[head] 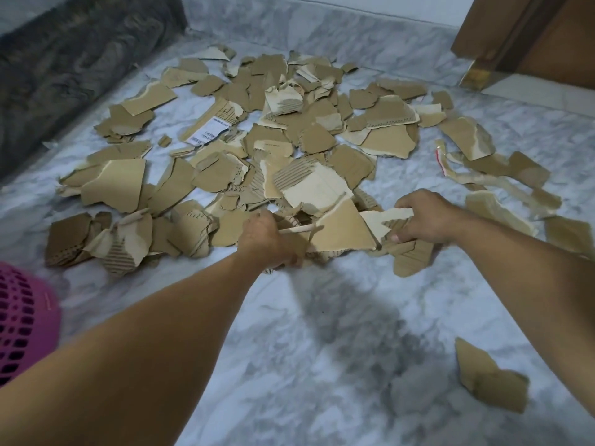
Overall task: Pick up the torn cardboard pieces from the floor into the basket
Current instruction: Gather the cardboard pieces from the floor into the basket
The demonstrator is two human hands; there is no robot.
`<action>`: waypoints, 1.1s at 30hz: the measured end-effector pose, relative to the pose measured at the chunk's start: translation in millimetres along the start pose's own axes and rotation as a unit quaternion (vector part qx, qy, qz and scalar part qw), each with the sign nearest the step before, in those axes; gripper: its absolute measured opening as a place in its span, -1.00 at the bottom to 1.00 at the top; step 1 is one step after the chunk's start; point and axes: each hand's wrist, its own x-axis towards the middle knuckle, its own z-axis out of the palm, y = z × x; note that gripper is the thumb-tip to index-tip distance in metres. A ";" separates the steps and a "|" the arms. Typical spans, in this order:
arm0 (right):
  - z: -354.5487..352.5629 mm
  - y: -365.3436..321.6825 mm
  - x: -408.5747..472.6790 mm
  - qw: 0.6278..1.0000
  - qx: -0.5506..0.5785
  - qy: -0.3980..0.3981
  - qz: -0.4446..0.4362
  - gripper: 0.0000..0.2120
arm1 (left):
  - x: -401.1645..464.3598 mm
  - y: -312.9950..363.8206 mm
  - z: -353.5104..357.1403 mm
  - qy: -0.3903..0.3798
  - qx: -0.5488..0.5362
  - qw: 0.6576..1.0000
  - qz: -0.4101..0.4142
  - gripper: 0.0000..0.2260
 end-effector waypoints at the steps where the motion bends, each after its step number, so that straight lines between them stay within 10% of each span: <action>1: -4.6 -1.5 3.8 1.000 0.009 0.001 0.015 -0.63 | 0.7 0.6 -6.1 -0.004 -0.011 1.000 0.000 -0.47; 12: -8.8 -67.7 26.7 0.929 0.346 0.077 0.110 -0.40 | 15.7 -23.5 -81.5 -0.012 -0.001 0.999 -0.034 -0.52; 16: 17.5 -88.1 39.9 0.967 0.214 0.070 0.117 -0.40 | 24.6 -50.5 -90.9 0.117 0.087 0.986 -0.084 -0.16; 20: 30.0 -91.1 47.3 0.969 0.158 0.051 0.181 0.11 | 41.8 -98.8 -104.0 0.215 -0.058 0.955 -0.195 0.16; 24: 34.8 -98.3 48.6 0.976 0.127 0.042 0.174 0.32 | 43.9 -130.0 -104.6 0.180 -0.179 0.930 -0.265 0.33; 28: 46.3 -115.6 53.4 0.978 0.116 0.029 0.172 0.41 | 24.8 -106.3 -95.8 0.115 -0.053 0.954 -0.272 0.28; 33: 67.4 -133.9 50.3 0.976 0.156 0.004 0.152 0.19 | 23.4 -84.8 -83.4 0.083 -0.051 0.971 -0.217 0.22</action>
